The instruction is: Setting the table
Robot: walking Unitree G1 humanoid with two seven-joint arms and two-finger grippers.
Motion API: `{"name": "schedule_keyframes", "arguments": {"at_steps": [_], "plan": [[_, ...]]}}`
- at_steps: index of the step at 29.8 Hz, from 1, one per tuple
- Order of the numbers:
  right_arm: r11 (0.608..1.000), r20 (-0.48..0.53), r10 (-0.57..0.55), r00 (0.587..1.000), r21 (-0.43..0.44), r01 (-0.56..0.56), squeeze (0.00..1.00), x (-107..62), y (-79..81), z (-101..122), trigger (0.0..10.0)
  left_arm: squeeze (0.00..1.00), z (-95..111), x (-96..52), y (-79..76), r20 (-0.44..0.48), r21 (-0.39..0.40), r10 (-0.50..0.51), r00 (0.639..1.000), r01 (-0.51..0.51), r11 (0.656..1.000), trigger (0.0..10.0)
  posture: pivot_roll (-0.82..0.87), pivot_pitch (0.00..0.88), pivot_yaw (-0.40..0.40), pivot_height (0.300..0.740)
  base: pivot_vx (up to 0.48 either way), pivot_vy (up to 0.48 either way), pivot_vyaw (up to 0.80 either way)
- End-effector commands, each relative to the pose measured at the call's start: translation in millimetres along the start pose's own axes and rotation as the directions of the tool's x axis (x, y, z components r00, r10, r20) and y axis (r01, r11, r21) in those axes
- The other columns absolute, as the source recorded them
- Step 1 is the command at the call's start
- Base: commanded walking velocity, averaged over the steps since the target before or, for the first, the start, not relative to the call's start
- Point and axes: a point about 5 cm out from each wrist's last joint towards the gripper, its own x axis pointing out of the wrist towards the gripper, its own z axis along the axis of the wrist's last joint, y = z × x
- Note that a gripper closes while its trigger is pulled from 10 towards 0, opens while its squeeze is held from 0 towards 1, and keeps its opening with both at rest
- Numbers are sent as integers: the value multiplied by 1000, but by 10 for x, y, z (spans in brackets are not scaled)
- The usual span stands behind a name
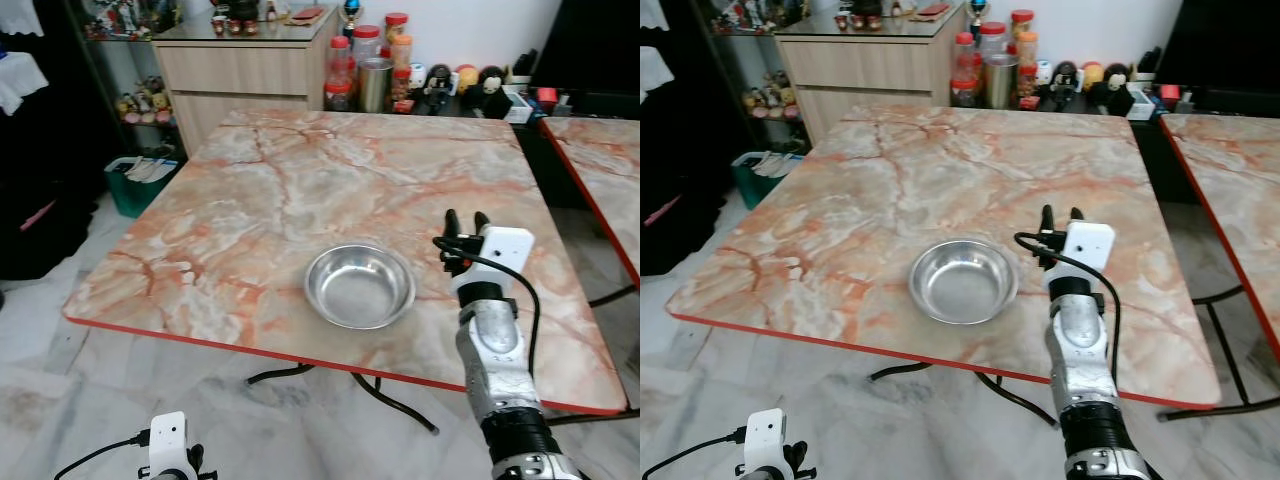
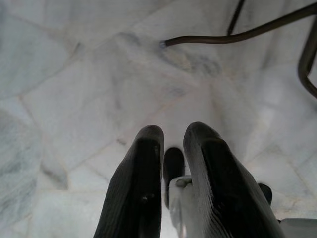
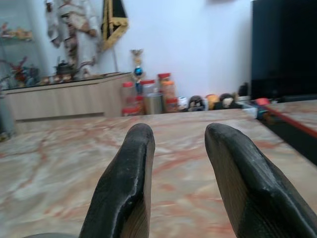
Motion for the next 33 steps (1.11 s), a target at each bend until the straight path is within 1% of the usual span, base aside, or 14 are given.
{"name": "schedule_keyframes", "arguments": {"at_steps": [1,18,33], "plan": [[1000,20,-2,1000,-1,2,0,37,-4,45,10000,0,22,1,-9,19,-1,-2,1000,2,1000,10000,21,0,15,728,0,-352,0],[1000,10,13,1000,-12,-13,0,34,7,19,10000,0,98,27,-100,47,-2,-21,999,22,1000,10000,18,0,14,728,0,-393,0],[999,-22,34,999,-7,-34,0,-10,24,-62,10000,0,115,30,-102,54,-10,-21,998,21,1000,10000,20,0,12,728,0,-386,0]]}}
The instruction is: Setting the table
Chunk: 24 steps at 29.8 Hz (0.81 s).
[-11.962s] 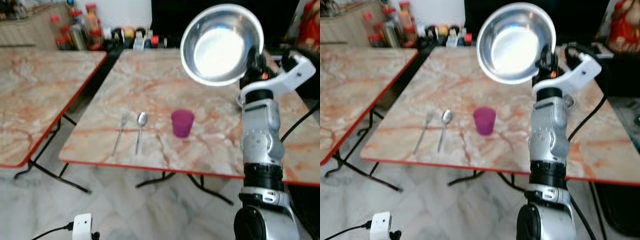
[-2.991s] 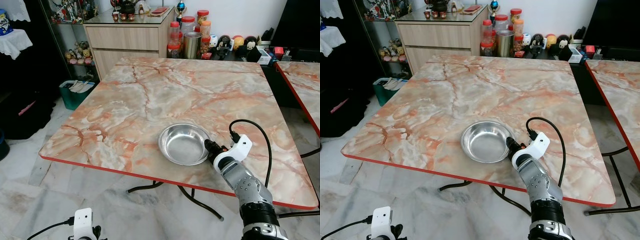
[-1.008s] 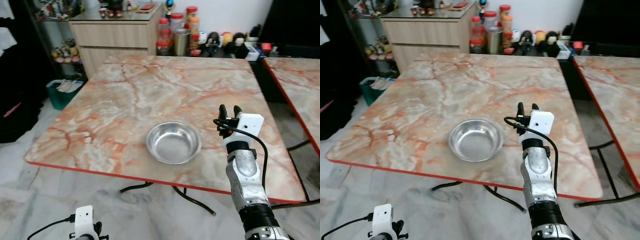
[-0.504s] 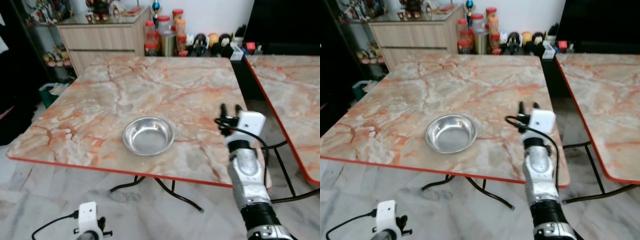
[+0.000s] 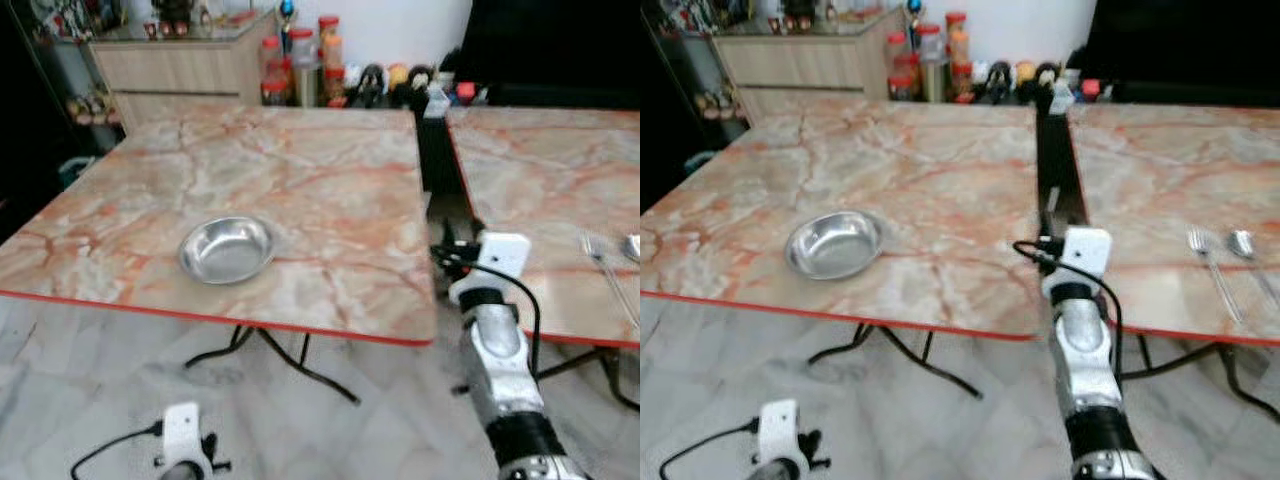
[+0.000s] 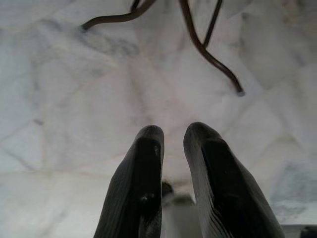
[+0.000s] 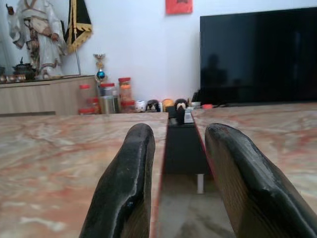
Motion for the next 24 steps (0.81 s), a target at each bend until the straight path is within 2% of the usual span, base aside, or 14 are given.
{"name": "schedule_keyframes", "arguments": {"at_steps": [1,24], "plan": [[1000,0,25,1000,17,-25,0,18,98,8,10000,0,3,-8,69,0,-1,19,1000,-19,1000,10000,20,0,12,728,0,-379,0],[1000,-10,28,1000,11,-28,0,9,89,-20,10000,0,6,-7,66,0,-2,19,1000,-19,1000,10000,19,0,13,728,0,-375,0]]}}
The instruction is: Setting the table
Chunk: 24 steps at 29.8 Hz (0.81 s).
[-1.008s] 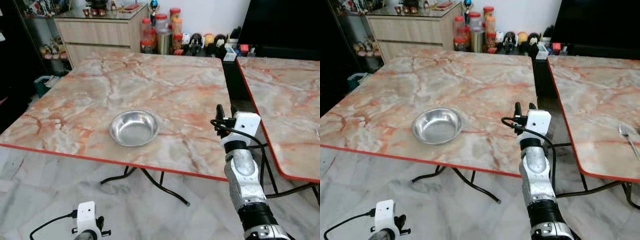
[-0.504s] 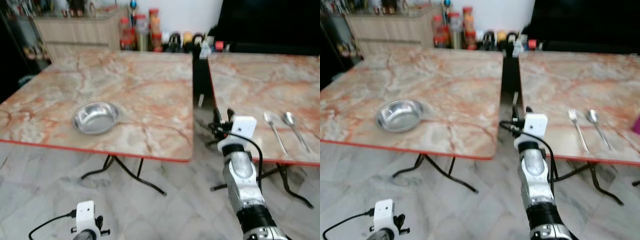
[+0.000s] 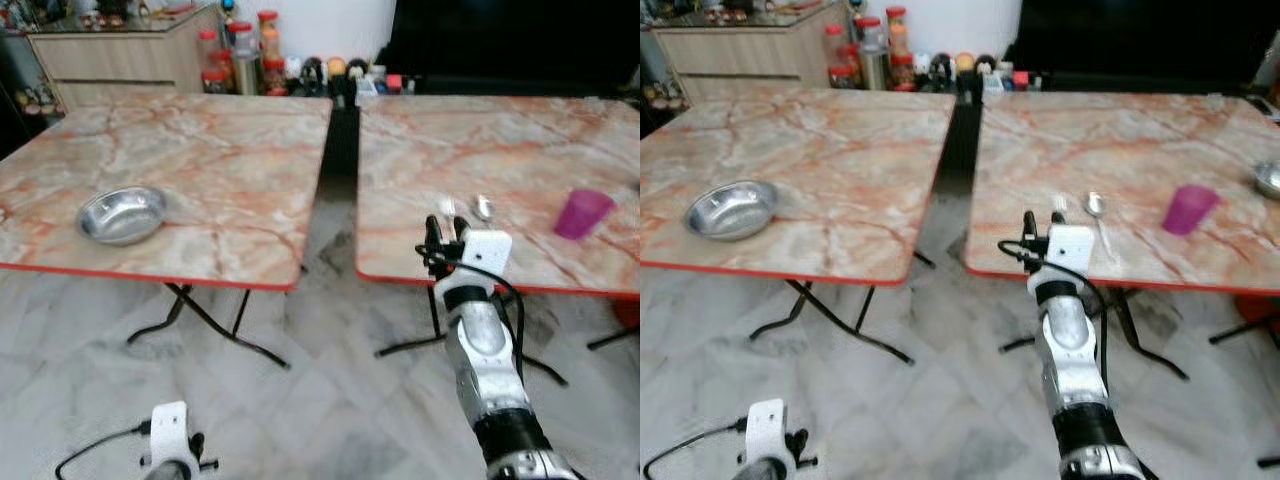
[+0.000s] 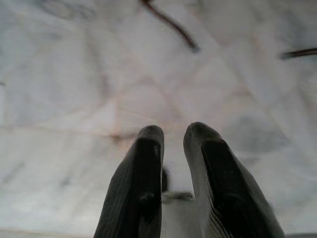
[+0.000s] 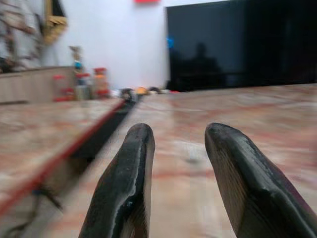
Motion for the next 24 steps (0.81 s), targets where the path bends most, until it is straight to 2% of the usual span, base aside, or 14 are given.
{"name": "schedule_keyframes", "arguments": {"at_steps": [1,7,8,9,10,11,15,19,21,24], "plan": [[1000,20,7,1000,9,-8,0,42,41,56,10000,0,27,4,36,6,-1,9,1000,-9,1000,10000,19,0,13,728,0,-375,0],[1000,20,8,1000,9,-8,0,43,42,56,10000,0,27,4,37,6,-1,9,1000,-9,1000,10000,19,0,13,728,0,-375,0],[1000,-196,-12,981,-5,11,0,-179,-89,-421,10000,0,19,3,24,3,-4,5,1000,-5,1000,10000,1,0,10,728,0,-349,0],[1000,-196,-12,981,-5,11,0,-179,-89,-421,10000,0,19,3,24,3,-4,5,1000,-5,1000,10000,1,0,10,728,0,-349,0],[999,-463,-44,885,-24,38,0,-595,-251,-966,10000,0,9,2,12,0,-7,2,1000,-2,1000,10000,1,0,10,728,0,-341,0],[999,-524,-53,850,-29,44,0,-715,-286,-1081,10000,0,7,2,10,-1,-8,1,1000,-1,1000,10000,0,0,10,728,0,-341,0],[997,-628,-64,776,-12,72,0,-932,-301,-1268,10000,0,-10,-2,21,-11,-10,9,1000,-10,1000,10000,1,0,7,728,0,-68,0],[995,-684,-66,726,4,95,0,-1071,-295,-1369,10000,0,-26,-5,38,-24,-13,20,1000,-20,1000,10000,1,0,7,728,0,0,0],[995,-697,-65,714,7,97,0,-1101,-295,-1395,10000,0,-32,-5,41,-29,-14,21,999,-21,1000,10000,1,0,7,728,0,0,0],[995,-772,-55,634,8,95,0,-1297,-289,-1524,10000,0,-61,-12,33,-43,-15,12,999,-13,1000,10000,1,0,7,728,0,0,0]]}}
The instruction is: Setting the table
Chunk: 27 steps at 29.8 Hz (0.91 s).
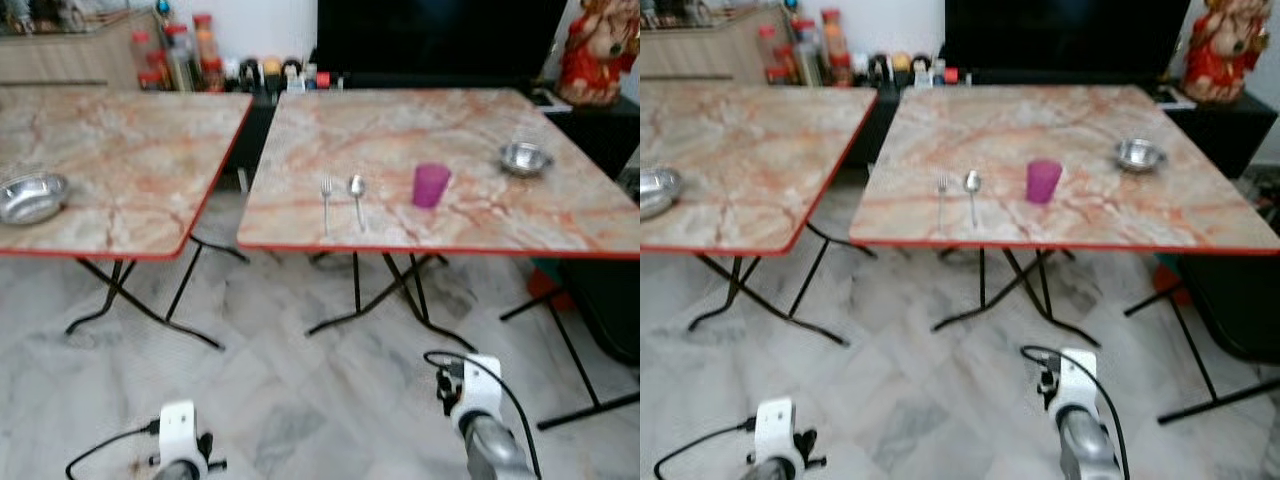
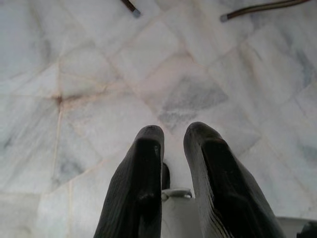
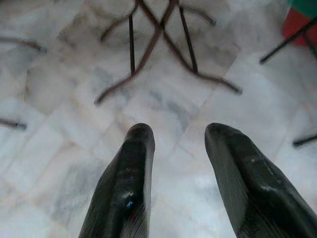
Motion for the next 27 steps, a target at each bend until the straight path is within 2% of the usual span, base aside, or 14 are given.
{"name": "schedule_keyframes", "arguments": {"at_steps": [1,8,18,27], "plan": [[1000,-88,7,996,6,-6,0,-38,20,-183,10000,0,-16,-3,25,-15,-10,6,1000,-6,1000,10000,1,0,7,728,0,0,0],[1000,-157,0,988,16,3,0,-77,3,-317,10000,0,-64,-10,33,-53,17,13,999,-12,1000,10000,0,0,8,728,121,0,0],[999,-215,-15,977,33,23,0,-123,25,-455,10000,0,-69,-11,24,-52,13,11,999,-10,1000,10000,1,0,6,728,337,0,0],[1000,-250,3,968,-1,-3,0,-170,48,-565,10000,0,-75,-11,21,-55,17,16,998,-15,1000,10000,-1,0,6,728,365,0,0]]}}
